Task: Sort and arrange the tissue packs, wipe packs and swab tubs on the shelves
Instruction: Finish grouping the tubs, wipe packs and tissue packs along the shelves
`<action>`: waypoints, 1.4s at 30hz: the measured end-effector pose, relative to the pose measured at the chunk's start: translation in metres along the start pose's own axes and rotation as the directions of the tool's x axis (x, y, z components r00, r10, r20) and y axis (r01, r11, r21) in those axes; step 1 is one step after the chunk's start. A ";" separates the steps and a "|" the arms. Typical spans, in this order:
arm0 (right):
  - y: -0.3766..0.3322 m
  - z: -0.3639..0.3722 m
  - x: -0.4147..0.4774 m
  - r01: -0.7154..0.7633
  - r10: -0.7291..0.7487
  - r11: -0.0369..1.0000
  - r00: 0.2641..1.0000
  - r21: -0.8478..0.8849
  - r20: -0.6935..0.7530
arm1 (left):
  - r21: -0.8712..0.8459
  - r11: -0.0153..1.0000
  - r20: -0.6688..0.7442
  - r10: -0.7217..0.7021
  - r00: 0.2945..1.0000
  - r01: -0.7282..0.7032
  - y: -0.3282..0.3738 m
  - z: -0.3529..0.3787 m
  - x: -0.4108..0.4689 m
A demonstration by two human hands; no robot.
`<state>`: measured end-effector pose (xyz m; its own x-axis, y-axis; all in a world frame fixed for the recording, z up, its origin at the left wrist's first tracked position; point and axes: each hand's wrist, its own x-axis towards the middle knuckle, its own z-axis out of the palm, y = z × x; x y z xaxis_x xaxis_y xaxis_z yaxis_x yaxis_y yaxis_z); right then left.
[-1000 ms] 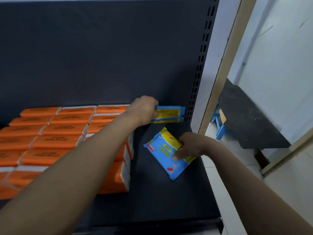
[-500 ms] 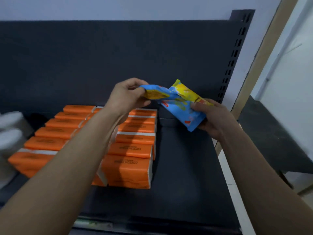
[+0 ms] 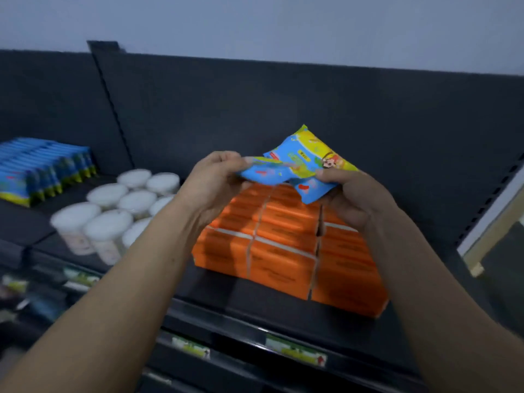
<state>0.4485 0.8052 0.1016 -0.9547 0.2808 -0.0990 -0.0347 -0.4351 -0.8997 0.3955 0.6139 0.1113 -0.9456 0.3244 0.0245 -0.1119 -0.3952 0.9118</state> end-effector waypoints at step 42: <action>0.274 0.636 0.176 -0.001 -0.001 1.000 0.977 0.010 0.213 | 0.710 0.653 -0.476 0.167 0.864 0.265 0.241 -0.660 0.020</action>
<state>0.0828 0.1914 0.1075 -0.9957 0.0924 -0.0050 -0.0367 -0.4437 -0.8954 0.1478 -0.0416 0.0611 -0.9806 -0.1948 -0.0218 -0.1069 0.4379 0.8926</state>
